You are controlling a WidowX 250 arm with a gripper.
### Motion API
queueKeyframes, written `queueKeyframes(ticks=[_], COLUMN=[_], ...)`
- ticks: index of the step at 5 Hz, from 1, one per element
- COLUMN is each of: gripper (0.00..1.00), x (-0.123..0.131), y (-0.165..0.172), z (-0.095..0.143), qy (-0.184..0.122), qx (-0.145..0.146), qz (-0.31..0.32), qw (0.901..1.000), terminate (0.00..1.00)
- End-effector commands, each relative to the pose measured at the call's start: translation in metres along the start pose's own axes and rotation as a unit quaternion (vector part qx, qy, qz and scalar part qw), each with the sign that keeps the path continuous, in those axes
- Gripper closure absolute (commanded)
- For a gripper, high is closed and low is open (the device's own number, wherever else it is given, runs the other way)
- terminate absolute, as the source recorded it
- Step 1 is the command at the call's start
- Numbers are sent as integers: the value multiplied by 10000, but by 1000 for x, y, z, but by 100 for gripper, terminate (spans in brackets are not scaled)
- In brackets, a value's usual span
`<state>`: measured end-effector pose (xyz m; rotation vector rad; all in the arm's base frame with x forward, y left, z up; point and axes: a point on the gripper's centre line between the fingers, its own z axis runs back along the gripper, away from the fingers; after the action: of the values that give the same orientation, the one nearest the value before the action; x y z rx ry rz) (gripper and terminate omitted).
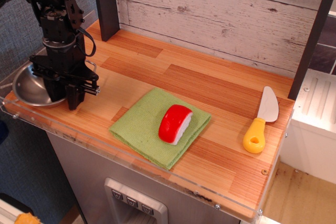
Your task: Take the silver vessel and place it above the green cloth.
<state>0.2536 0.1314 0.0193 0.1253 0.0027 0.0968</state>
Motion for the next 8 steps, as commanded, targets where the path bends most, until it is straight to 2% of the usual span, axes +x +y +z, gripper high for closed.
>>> queueKeyframes(ticks=[1, 2, 3, 4, 5, 6, 7, 8], gripper=[100, 100, 100, 100, 100, 100, 100, 100], x=[-6, -10, 17, 56, 88, 97, 85, 81], y=[1, -4, -28, -71, -121, -172, -209, -221], z=[38, 74, 112, 120, 112, 97, 86, 74], qy=[-400, -868, -1290, -1489, -1558, -1502, -1368, -1263], qx=[-1, -69, -62, -218, -317, -336, -254, -316], qz=[-57, -154, -728, -1327, -1832, -2280, -2590, -2650], qw=[9992, 9961, 9890, 9797, 9701, 9614, 9558, 9554], terminate=[0, 0, 0, 0, 0, 0, 0, 0])
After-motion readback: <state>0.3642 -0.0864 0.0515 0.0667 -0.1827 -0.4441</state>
